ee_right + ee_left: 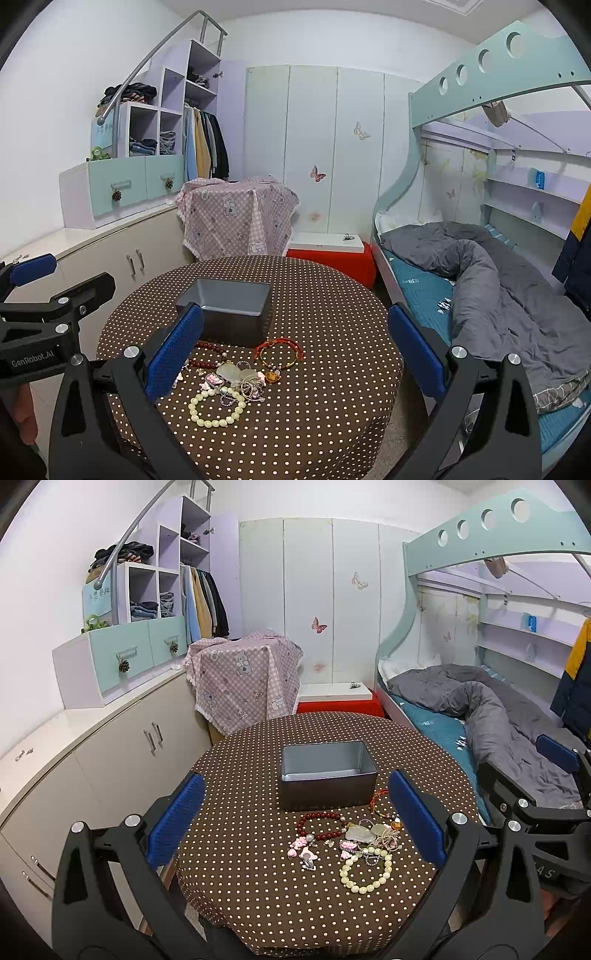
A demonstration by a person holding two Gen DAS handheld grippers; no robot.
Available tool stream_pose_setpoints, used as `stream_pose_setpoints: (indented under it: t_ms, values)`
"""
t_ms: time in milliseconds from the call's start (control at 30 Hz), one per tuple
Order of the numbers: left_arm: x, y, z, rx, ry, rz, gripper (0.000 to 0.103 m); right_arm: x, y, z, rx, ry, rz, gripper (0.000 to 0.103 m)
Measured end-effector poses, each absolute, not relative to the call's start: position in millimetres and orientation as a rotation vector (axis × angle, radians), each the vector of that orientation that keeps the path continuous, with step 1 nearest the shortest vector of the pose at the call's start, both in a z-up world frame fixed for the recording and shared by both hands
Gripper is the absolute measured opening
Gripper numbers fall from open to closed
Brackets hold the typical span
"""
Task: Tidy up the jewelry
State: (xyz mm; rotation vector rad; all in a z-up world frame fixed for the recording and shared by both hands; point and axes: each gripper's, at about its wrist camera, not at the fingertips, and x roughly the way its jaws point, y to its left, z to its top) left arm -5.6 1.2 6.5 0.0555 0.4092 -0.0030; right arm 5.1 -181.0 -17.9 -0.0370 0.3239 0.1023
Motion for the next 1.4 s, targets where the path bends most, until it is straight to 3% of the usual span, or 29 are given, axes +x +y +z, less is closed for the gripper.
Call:
stream_pose_setpoints:
  t_ms: [1400]
  values:
    - [-1, 4, 2, 0.049, 0.415, -0.002, 0.097, 10, -168, -31, -0.035, 0.336, 0.107, 0.096]
